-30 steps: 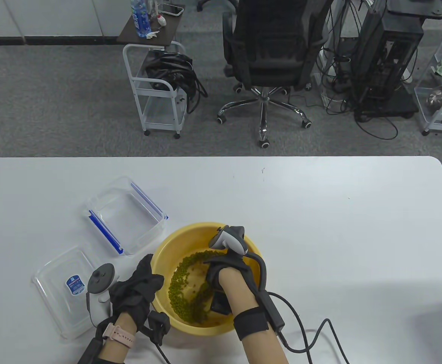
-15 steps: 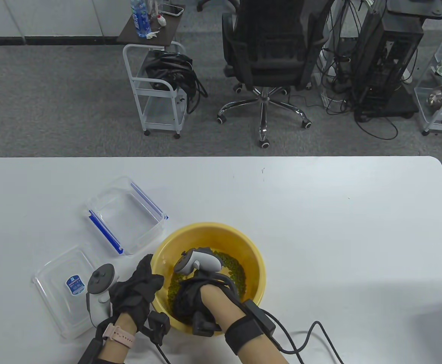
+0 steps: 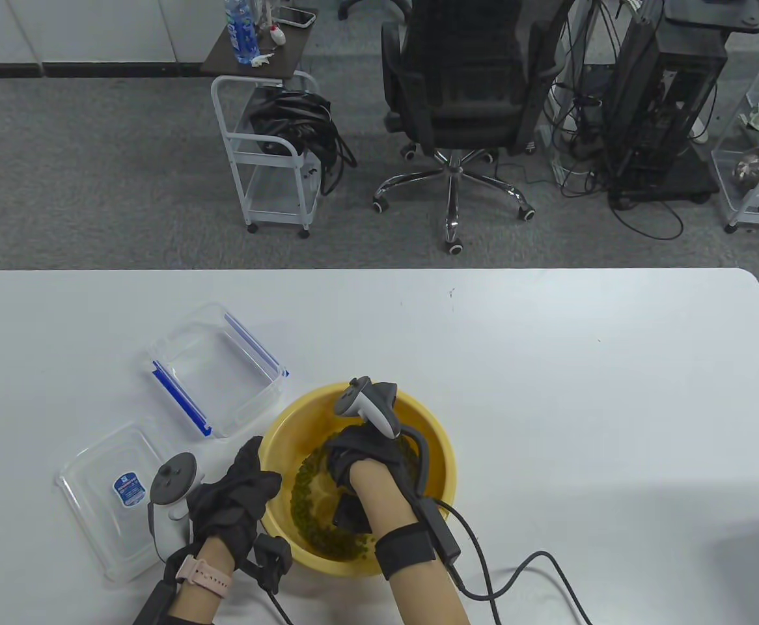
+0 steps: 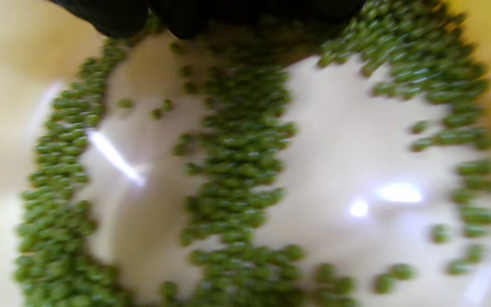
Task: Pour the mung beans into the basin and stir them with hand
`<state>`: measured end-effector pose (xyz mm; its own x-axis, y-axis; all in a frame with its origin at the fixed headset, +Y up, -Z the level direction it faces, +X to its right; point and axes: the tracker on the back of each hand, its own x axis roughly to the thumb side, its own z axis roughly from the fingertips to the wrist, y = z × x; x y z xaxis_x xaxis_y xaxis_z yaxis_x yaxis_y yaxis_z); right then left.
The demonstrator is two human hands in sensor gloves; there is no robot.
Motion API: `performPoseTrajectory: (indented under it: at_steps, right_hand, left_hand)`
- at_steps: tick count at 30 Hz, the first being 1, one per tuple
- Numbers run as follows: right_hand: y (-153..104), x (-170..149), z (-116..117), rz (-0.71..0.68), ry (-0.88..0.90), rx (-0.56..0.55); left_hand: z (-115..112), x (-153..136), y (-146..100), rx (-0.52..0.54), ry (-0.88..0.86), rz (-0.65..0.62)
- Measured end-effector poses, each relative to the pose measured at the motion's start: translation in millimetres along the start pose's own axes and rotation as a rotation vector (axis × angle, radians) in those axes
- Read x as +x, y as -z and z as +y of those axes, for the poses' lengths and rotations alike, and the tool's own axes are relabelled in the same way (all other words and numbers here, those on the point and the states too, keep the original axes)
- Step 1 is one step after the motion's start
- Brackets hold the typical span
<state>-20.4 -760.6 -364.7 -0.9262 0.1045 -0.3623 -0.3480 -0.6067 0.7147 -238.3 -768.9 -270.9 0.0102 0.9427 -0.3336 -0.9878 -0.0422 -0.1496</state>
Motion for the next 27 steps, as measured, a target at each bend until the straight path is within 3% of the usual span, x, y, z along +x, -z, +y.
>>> performPoseTrajectory:
  at_steps: [7, 11, 14, 18, 21, 23, 27]
  right_hand:
    - [-8, -31, 10, 0.046, -0.042, 0.242]
    - [-20, -22, 33, -0.038, -0.156, 0.329]
    - [-26, -8, 54, -0.124, -0.184, 0.468]
    - [-29, 21, 65, -0.264, -0.138, 0.507]
    - [-25, 37, 57, -0.256, -0.032, 0.5]
    - [-17, 43, 45, -0.242, 0.053, 0.429]
    - [-2, 35, 16, -0.128, 0.107, 0.077]
  left_hand:
    - [0, 0, 0, 0.001, -0.002, 0.0]
    - [0, 0, 0, 0.001, -0.004, 0.0]
    - [0, 0, 0, 0.002, -0.002, -0.001]
    - [1, -1, 0, -0.001, -0.002, -0.002]
    - [1, -1, 0, -0.004, -0.002, 0.0]
    - [1, 0, 0, -0.008, 0.002, 0.001]
    - [1, -1, 0, -0.008, 0.0, 0.001]
